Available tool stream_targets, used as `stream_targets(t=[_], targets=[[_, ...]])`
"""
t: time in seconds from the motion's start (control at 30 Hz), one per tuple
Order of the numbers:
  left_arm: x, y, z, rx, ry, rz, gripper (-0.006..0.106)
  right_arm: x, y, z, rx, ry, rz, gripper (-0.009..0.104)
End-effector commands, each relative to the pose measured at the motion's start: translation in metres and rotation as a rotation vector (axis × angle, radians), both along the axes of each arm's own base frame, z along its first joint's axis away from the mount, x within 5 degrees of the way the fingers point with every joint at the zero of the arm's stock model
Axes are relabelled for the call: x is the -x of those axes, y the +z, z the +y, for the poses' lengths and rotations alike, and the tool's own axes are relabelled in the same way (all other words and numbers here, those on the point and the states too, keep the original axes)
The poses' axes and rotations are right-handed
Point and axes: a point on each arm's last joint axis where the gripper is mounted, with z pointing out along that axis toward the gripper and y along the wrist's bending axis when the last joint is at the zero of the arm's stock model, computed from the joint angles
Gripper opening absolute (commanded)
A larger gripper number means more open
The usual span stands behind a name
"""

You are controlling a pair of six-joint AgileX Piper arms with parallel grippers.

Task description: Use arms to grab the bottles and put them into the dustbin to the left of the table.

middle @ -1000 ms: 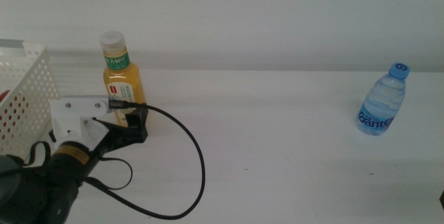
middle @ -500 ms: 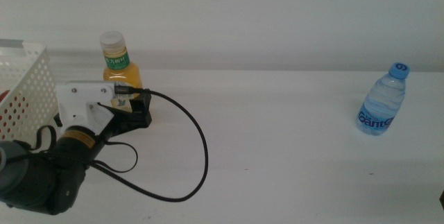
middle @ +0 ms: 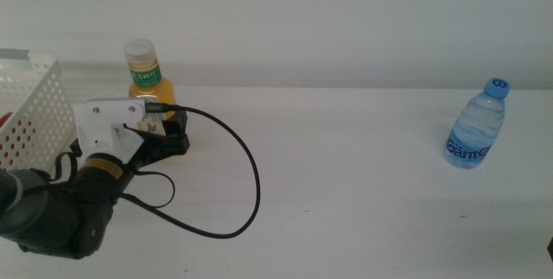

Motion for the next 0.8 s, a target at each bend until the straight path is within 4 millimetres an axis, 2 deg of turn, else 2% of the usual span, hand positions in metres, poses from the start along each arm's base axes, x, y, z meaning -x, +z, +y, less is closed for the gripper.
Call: stream_targets(t=[0.0,0.27,0.77], targets=[[-0.003,0.001,-0.001,0.006,0.01,0.001,0.094,0.001,-0.011,0.0,0.012,-0.001,-0.009,0.092],[-0.01,0.001,0.0,0.013,0.035,0.0,0.094,0.001,-0.011,0.0,0.012,-0.001,-0.009,0.092],[-0.03,-0.016,-0.004,0.018,0.041,0.004,0.094,0.001,-0.011,0.0,0.012,-0.001,-0.009,0.092]])
